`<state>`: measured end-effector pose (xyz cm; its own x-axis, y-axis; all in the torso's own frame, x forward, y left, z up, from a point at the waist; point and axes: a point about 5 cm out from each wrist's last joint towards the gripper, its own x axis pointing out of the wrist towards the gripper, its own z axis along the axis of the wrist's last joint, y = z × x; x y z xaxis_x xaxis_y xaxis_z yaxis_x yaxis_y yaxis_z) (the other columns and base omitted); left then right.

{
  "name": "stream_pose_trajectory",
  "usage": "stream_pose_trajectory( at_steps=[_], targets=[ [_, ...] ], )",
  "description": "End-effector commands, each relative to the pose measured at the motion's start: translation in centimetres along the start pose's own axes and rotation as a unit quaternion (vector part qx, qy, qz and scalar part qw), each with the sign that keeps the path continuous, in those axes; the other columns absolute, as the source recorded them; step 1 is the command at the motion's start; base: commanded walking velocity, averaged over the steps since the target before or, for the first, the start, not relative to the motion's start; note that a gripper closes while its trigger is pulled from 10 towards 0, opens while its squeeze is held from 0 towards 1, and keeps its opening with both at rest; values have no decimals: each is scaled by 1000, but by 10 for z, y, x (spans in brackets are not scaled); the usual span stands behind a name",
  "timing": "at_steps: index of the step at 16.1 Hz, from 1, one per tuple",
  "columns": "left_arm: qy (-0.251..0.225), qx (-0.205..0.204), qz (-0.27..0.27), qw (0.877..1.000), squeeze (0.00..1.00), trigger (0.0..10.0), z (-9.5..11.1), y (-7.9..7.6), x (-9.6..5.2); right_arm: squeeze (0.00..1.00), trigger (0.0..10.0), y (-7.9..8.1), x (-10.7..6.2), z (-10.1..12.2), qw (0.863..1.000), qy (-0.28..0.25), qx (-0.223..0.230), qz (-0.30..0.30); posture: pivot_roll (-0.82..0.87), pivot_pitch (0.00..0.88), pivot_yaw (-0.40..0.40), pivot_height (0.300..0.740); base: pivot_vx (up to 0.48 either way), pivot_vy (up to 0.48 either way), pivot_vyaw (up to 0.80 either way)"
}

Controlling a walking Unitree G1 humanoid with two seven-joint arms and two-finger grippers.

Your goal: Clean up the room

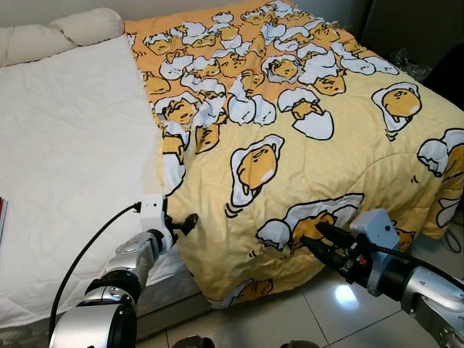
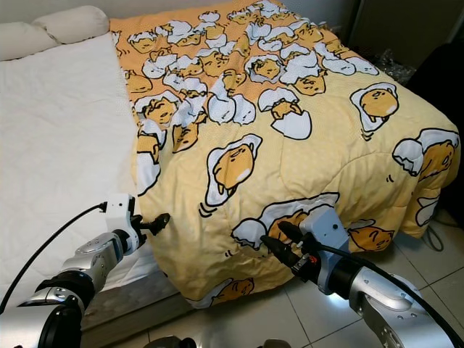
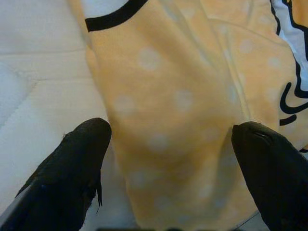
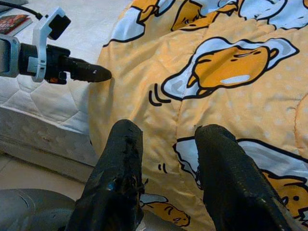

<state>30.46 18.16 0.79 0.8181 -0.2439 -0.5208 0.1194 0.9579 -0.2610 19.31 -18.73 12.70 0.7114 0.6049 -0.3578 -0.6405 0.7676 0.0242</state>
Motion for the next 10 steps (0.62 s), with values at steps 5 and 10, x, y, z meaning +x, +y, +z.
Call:
stream_pose_trajectory(
  at_steps=[5, 10],
  targets=[
    [-1, 0, 4, 1000, 0, 10000, 1, 3, -1, 0, 10000, 0, -2, 4, 1000, -7, -3, 5, -211, 88, 119, 740, 0, 0, 0],
    [28, 57, 97, 993, 0, 0, -16, 12, -4, 0, 10000, 16, -5, -1, 999, 25, 5, 32, -213, 98, 85, 740, 0, 0, 0]
  ],
)
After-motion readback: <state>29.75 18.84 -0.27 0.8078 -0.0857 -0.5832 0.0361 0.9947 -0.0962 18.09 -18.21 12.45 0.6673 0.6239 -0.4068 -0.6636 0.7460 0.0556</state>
